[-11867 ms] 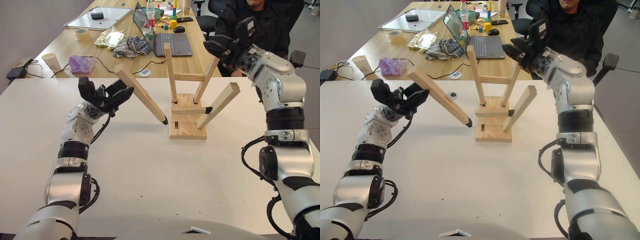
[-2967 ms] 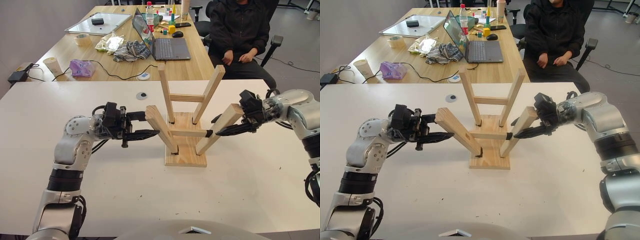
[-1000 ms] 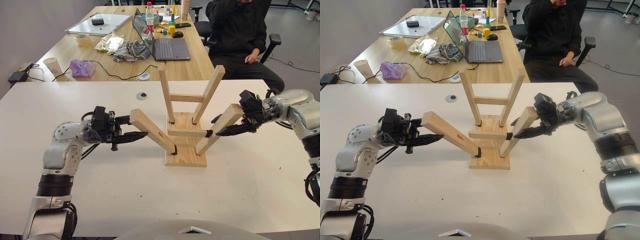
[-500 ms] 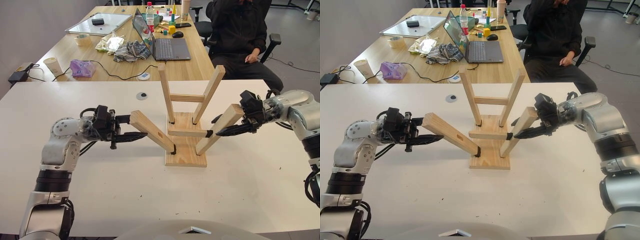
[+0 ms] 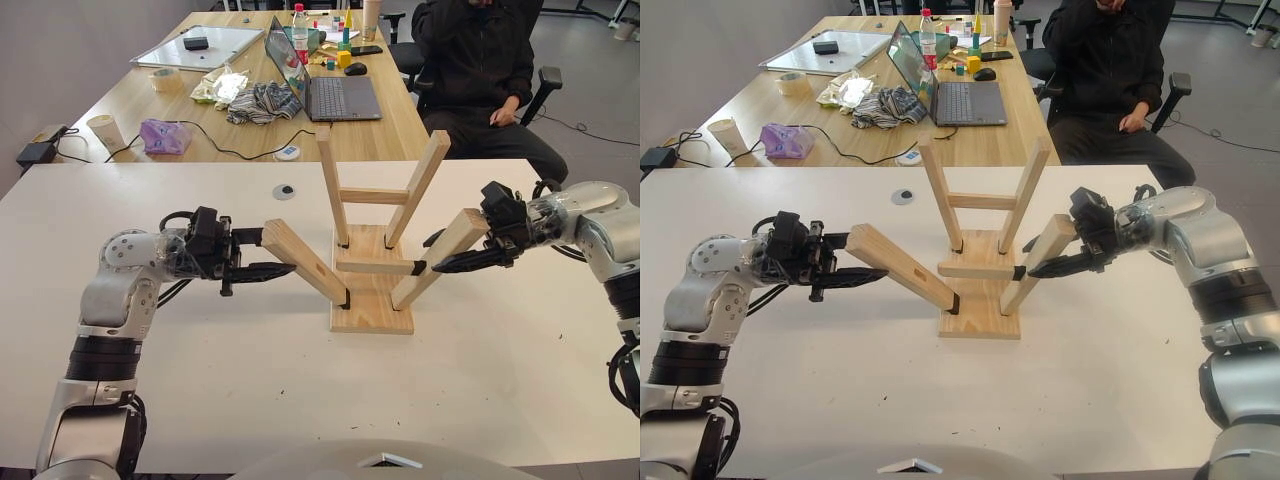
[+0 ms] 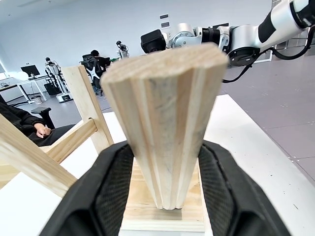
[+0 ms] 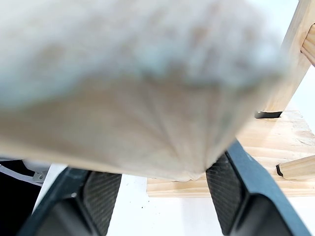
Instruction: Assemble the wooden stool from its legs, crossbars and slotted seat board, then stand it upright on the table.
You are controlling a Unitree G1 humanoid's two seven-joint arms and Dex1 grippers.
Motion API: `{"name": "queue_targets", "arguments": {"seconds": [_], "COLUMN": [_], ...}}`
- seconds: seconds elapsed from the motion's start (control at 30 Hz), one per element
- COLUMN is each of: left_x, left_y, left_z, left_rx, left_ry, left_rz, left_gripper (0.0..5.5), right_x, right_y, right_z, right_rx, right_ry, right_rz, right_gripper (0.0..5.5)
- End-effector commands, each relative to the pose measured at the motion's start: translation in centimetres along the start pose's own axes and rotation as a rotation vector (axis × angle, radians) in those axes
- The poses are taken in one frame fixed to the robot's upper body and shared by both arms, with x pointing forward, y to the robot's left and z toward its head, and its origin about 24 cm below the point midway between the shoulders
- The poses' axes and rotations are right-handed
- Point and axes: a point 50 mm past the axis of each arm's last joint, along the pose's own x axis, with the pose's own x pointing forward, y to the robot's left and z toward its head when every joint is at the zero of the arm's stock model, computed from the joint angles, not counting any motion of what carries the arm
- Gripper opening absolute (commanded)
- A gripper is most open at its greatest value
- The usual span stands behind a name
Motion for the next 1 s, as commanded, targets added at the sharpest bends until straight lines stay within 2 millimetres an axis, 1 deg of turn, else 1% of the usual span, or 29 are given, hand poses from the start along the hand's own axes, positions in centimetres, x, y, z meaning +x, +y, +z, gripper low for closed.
{"name": "queue_targets", "arguments": {"seconds": [0.03,0.13,0.27,0.33,0.47,0.6,0.77,0.83,0.9,1.0], "left_x": [0.2,0.7,1.1,1.0,0.9,2.7,3.9,4.6,5.1,4.4], "left_y": [0.3,0.2,-0.2,-0.4,-0.1,-0.2,-0.4,-0.9,-1.5,-2.0], "left_z": [1.0,1.2,0.8,0.6,0.2,0.2,0.5,0.0,-1.2,-3.8], "left_rx": [0.037,0.035,-0.012,-0.038,-0.029,-0.029,-0.034,-0.050,-0.081,-0.158], "left_ry": [0.018,0.020,0.024,0.039,0.106,0.116,0.099,0.090,0.099,0.124], "left_rz": [-0.005,-0.016,-0.034,-0.041,-0.022,-0.039,-0.044,-0.048,-0.044,-0.004], "left_gripper": [1.99,1.99,1.99,1.99,1.99,1.99,1.99,1.99,1.99,1.99], "right_x": [2.1,2.1,2.1,2.1,2.1,2.1,2.2,2.2,2.3,2.3], "right_y": [0.4,0.5,0.5,0.5,0.6,0.7,0.7,0.8,0.8,0.8], "right_z": [-3.8,-3.9,-3.9,-3.9,-4.0,-4.1,-4.2,-4.2,-4.2,-4.2], "right_rx": [0.156,0.157,0.156,0.156,0.156,0.159,0.164,0.165,0.167,0.167], "right_ry": [0.068,0.068,0.070,0.069,0.068,0.066,0.065,0.063,0.061,0.061], "right_rz": [0.062,0.062,0.061,0.060,0.060,0.059,0.061,0.062,0.065,0.067], "right_gripper": [2.35,2.35,2.35,2.35,2.35,2.35,2.35,2.35,2.35,2.35]}}
